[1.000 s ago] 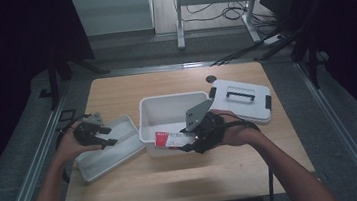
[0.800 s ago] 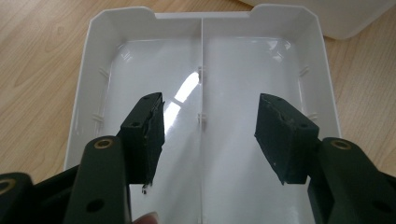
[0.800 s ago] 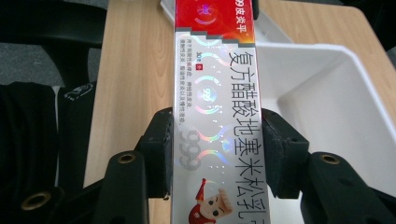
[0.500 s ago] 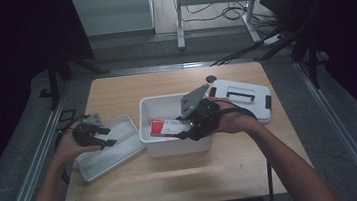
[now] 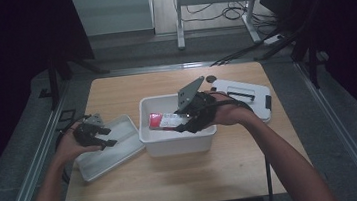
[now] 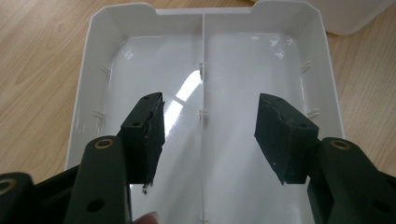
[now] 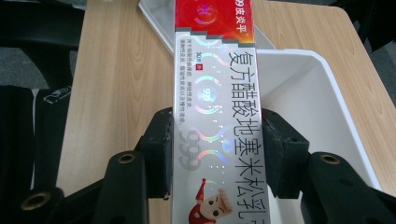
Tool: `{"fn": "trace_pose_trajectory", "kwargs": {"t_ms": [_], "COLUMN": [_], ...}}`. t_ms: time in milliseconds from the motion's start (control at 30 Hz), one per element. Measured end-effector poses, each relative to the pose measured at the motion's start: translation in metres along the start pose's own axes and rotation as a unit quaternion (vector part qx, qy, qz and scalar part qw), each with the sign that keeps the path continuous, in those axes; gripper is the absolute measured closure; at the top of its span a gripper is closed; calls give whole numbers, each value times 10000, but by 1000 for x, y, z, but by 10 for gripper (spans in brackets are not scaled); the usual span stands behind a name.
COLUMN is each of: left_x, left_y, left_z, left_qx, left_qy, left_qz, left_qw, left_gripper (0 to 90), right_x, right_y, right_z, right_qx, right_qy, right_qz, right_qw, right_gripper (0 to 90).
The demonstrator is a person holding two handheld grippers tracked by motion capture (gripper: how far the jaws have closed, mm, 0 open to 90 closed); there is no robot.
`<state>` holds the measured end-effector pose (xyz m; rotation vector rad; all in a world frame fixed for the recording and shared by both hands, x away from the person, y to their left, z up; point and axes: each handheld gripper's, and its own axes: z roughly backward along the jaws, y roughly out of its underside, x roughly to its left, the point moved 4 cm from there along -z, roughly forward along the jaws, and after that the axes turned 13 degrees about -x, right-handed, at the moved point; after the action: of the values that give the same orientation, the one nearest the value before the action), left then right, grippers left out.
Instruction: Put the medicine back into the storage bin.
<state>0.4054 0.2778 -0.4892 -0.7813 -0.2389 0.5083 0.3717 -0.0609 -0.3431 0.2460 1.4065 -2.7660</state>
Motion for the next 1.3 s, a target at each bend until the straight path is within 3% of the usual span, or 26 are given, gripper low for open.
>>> {"fn": "trace_pose_trajectory", "kwargs": {"t_ms": [433,1300], "left_x": [-1,-1], "left_y": [-3,-4], "left_z": [0,-2], "left_qx": [-99,14], "left_qy": [19,36], "left_qz": [26,-21], "left_qw": [9999,10000], "left_gripper": [428,429], "right_x": [-17,-52], "right_y": [1,25], "right_z": [-12,-51], "right_qx": [161,474], "right_qy": [12,-73], "right_qz": [-22,-240], "right_qw": [9999,9986], "right_gripper": [503,503]}}
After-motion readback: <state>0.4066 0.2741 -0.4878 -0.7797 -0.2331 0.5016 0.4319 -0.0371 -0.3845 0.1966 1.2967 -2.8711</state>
